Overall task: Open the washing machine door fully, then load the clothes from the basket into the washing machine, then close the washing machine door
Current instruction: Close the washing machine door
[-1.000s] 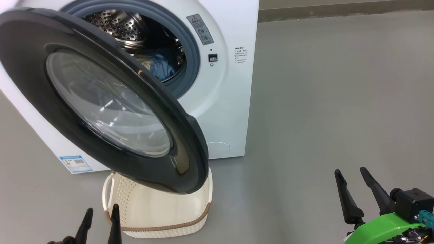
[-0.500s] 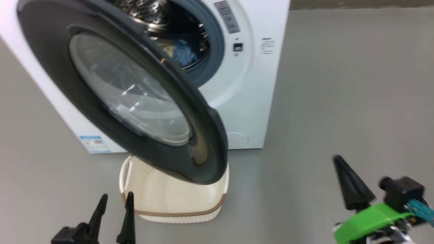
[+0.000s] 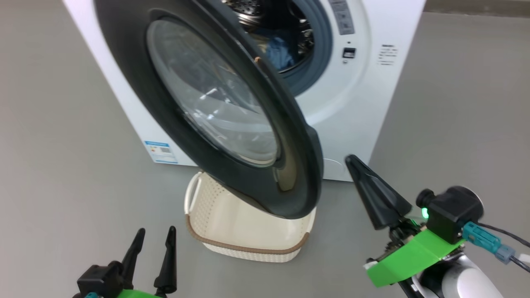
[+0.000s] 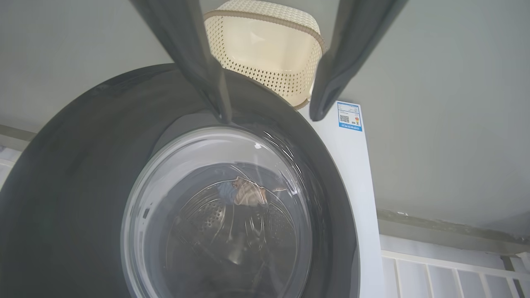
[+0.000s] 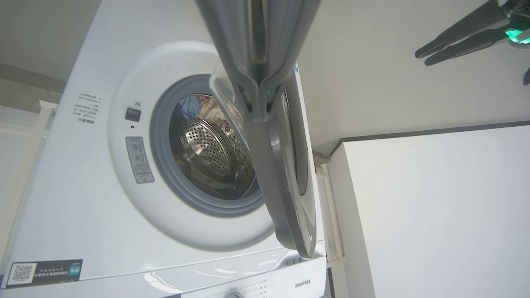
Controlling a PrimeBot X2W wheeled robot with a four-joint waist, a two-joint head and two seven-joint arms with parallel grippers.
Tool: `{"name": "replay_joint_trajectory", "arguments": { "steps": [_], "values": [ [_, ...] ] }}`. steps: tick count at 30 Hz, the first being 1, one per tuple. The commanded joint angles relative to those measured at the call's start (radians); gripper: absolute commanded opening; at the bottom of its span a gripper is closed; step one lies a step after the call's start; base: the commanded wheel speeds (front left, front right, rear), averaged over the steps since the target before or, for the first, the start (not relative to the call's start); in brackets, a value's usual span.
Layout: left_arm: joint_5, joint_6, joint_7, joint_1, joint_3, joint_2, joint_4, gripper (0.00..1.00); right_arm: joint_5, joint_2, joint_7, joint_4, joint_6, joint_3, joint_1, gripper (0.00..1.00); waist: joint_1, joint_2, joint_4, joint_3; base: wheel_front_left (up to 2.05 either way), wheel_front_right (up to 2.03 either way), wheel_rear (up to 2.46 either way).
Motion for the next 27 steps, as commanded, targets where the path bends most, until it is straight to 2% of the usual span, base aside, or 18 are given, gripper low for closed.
{"name": "replay_joint_trajectory", "arguments": {
  "steps": [1, 7, 19, 27],
  "values": [
    [-0.004, -0.007, -0.013, -0.046, 0.028, 0.01, -0.013, 1.0, 0.027, -0.003, 0.007, -0.044, 0.004, 0.039, -0.055, 0.0, -0.0001, 0.0, 0.031, -0.007, 0.0, 0.0, 0.0],
    [-0.006, -0.01, -0.018, -0.05, 0.017, 0.009, -0.001, 1.0, 0.044, -0.007, 0.019, -0.021, 0.004, 0.083, -0.112, 0.0, -0.0001, 0.0, 0.053, -0.012, 0.0, 0.0, 0.0],
    [-0.012, -0.026, -0.027, -0.072, -0.02, -0.001, 0.037, 1.0, 0.098, -0.008, -0.021, 0.206, 0.004, 0.128, -0.276, 0.0, -0.0001, 0.0, 0.11, -0.031, 0.0, 0.0, 0.0],
    [-0.022, -0.03, -0.038, -0.08, -0.032, -0.006, 0.052, 1.0, 0.151, 0.009, -0.038, 0.303, 0.004, 0.144, -0.327, 0.0, -0.0001, 0.0, 0.132, -0.024, 0.0, 0.0, 0.0]
  ]
}}
